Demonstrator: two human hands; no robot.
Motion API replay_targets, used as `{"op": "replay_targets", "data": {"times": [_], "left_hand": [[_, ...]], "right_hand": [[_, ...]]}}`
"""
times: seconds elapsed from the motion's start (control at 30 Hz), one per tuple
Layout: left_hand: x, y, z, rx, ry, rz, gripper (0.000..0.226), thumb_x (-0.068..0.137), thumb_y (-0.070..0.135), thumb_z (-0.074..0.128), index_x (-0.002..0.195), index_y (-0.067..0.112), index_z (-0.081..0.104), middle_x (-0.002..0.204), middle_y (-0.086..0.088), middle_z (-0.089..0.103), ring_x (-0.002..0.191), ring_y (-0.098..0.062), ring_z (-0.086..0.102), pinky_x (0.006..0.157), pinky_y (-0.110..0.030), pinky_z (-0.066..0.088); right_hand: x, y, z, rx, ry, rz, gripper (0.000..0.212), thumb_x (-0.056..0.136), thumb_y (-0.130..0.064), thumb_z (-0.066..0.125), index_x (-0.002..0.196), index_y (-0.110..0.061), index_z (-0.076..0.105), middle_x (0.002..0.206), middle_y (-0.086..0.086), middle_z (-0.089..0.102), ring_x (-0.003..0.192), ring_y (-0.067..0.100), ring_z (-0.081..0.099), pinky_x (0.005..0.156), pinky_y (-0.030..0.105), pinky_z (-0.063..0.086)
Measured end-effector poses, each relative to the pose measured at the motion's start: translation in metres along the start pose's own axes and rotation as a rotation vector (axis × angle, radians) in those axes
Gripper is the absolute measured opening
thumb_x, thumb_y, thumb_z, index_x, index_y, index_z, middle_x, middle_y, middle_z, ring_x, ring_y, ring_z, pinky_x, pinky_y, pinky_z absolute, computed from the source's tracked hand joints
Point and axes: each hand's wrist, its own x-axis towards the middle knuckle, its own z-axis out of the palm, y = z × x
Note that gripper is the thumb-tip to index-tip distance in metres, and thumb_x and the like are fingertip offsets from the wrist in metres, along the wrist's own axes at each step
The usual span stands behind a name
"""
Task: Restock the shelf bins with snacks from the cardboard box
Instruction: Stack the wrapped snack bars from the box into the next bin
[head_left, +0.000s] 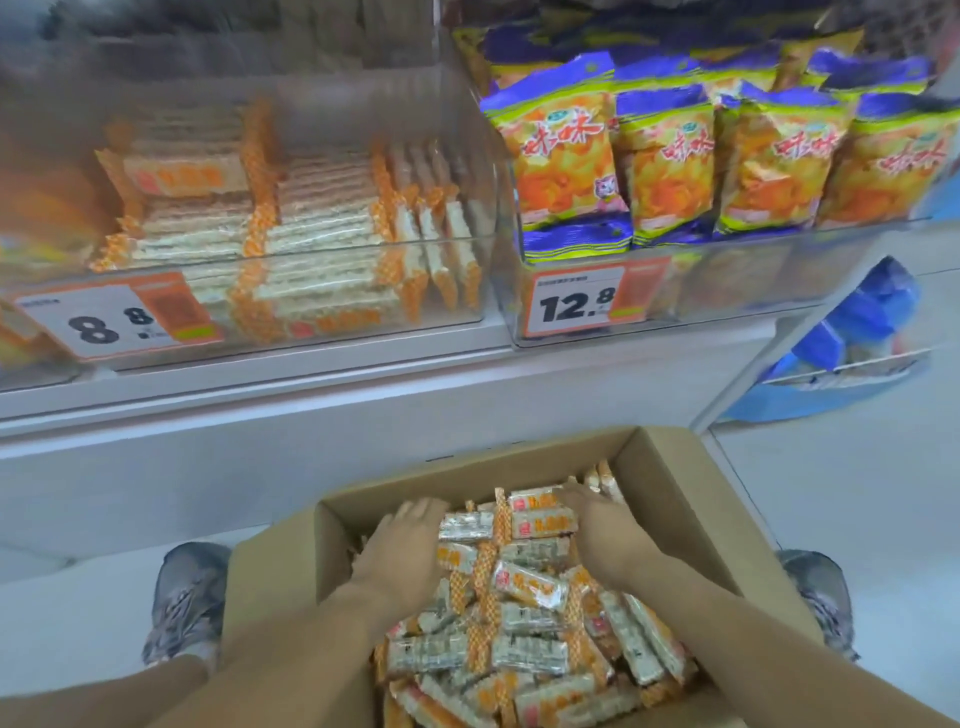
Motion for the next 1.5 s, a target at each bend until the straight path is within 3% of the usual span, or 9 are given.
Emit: {"op": "replay_targets", "data": {"times": [0.17, 0.4, 0.53, 0.67, 0.8, 0.97, 1.13, 1.33, 1.5], "left_hand": [[0.013, -0.007, 0.023, 0.056, -0.041, -0.105, 0.042, 0.102, 0.029, 0.044, 0.142, 0.019, 0.038, 0.139, -0.001, 0.045, 0.130, -0.022, 0.041, 0.107, -0.039, 0.039], [0.021, -0.017, 0.025, 0.027, -0.122, -0.159, 0.048, 0.087, 0.048, 0.068, 0.124, 0.021, 0.057, 0.124, -0.001, 0.051, 0.122, -0.023, 0.044, 0.102, -0.037, 0.042], [0.014, -0.019, -0.008, -0.288, -0.344, -0.158, 0.058, 0.081, 0.037, 0.081, 0.118, 0.017, 0.041, 0.114, -0.002, 0.051, 0.093, -0.018, 0.056, 0.074, -0.029, 0.049], [-0.002, -0.017, -0.071, -0.343, -0.449, -0.077, 0.067, 0.080, 0.050, 0.078, 0.128, 0.021, 0.040, 0.128, 0.002, 0.049, 0.088, -0.014, 0.069, 0.087, -0.034, 0.055], [-0.019, -0.016, -0.133, -0.244, -0.384, 0.043, 0.044, 0.096, 0.051, 0.056, 0.130, 0.026, 0.044, 0.138, 0.001, 0.052, 0.117, -0.019, 0.059, 0.100, -0.035, 0.048], [-0.063, -0.006, -0.206, -0.251, -0.082, 0.255, 0.029, 0.085, 0.046, 0.075, 0.111, 0.039, 0.063, 0.106, 0.016, 0.060, 0.092, -0.001, 0.055, 0.073, -0.019, 0.043], [-0.098, -0.008, -0.222, -0.518, 0.232, 0.265, 0.027, 0.075, 0.028, 0.087, 0.096, 0.035, 0.072, 0.096, 0.018, 0.071, 0.090, -0.009, 0.067, 0.079, -0.030, 0.053], [-0.100, -0.006, -0.220, -0.558, 0.453, 0.296, 0.031, 0.082, 0.025, 0.081, 0.101, 0.038, 0.060, 0.105, 0.019, 0.067, 0.095, -0.006, 0.064, 0.078, -0.028, 0.051], [-0.109, 0.002, -0.211, -0.524, 0.402, 0.242, 0.053, 0.087, 0.034, 0.073, 0.124, 0.032, 0.035, 0.113, 0.018, 0.050, 0.109, 0.005, 0.048, 0.084, -0.013, 0.039]], "right_hand": [[0.031, -0.011, 0.024, -0.198, 0.010, 0.022, 0.066, 0.092, -0.010, 0.060, 0.150, -0.030, 0.038, 0.146, 0.001, 0.050, 0.138, 0.024, 0.044, 0.120, 0.043, 0.027], [0.036, -0.030, 0.034, -0.227, -0.121, -0.050, 0.046, 0.095, -0.049, 0.059, 0.130, -0.020, 0.052, 0.136, 0.006, 0.046, 0.132, 0.029, 0.036, 0.111, 0.045, 0.031], [0.018, -0.039, -0.007, 0.009, -0.455, -0.110, 0.029, 0.099, -0.050, 0.055, 0.102, -0.022, 0.049, 0.095, -0.004, 0.056, 0.086, 0.017, 0.054, 0.069, 0.026, 0.041], [-0.011, -0.058, -0.078, 0.279, -0.311, -0.087, 0.030, 0.102, -0.050, 0.048, 0.093, -0.021, 0.052, 0.095, 0.006, 0.055, 0.072, 0.014, 0.057, 0.061, 0.025, 0.049], [-0.051, -0.080, -0.144, 0.500, -0.258, -0.173, 0.030, 0.098, -0.049, 0.054, 0.107, -0.021, 0.057, 0.102, 0.019, 0.058, 0.065, 0.020, 0.066, 0.053, 0.033, 0.057], [-0.099, -0.098, -0.184, 0.633, -0.215, -0.348, 0.036, 0.093, -0.022, 0.069, 0.127, -0.029, 0.060, 0.106, 0.007, 0.067, 0.076, 0.025, 0.068, 0.066, 0.040, 0.059], [-0.111, -0.122, -0.178, 0.922, -0.046, -0.342, 0.042, 0.085, -0.023, 0.075, 0.124, -0.015, 0.063, 0.101, 0.006, 0.076, 0.086, 0.016, 0.073, 0.073, 0.026, 0.054], [-0.110, -0.145, -0.155, 1.365, -0.118, -0.261, 0.043, 0.078, -0.018, 0.076, 0.120, -0.011, 0.066, 0.107, 0.003, 0.070, 0.087, 0.013, 0.070, 0.082, 0.052, 0.060], [-0.106, -0.153, -0.147, 1.506, -0.082, -0.228, 0.044, 0.079, -0.008, 0.075, 0.122, -0.008, 0.066, 0.110, 0.013, 0.072, 0.081, 0.019, 0.068, 0.065, 0.033, 0.060]]}}
